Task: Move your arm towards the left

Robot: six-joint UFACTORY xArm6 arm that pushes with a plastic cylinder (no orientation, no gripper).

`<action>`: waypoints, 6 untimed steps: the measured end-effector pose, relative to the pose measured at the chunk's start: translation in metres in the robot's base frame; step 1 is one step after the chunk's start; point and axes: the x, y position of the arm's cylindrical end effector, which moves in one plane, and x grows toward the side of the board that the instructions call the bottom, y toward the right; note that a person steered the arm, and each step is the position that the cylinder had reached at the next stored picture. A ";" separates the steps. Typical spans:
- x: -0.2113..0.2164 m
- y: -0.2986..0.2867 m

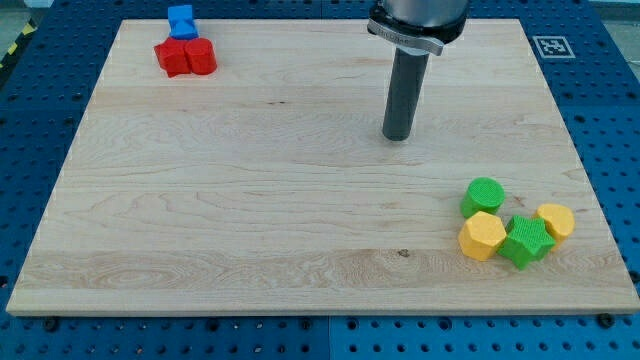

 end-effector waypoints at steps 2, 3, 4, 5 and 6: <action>-0.003 0.000; -0.003 -0.072; -0.008 -0.175; -0.031 -0.266; -0.074 -0.327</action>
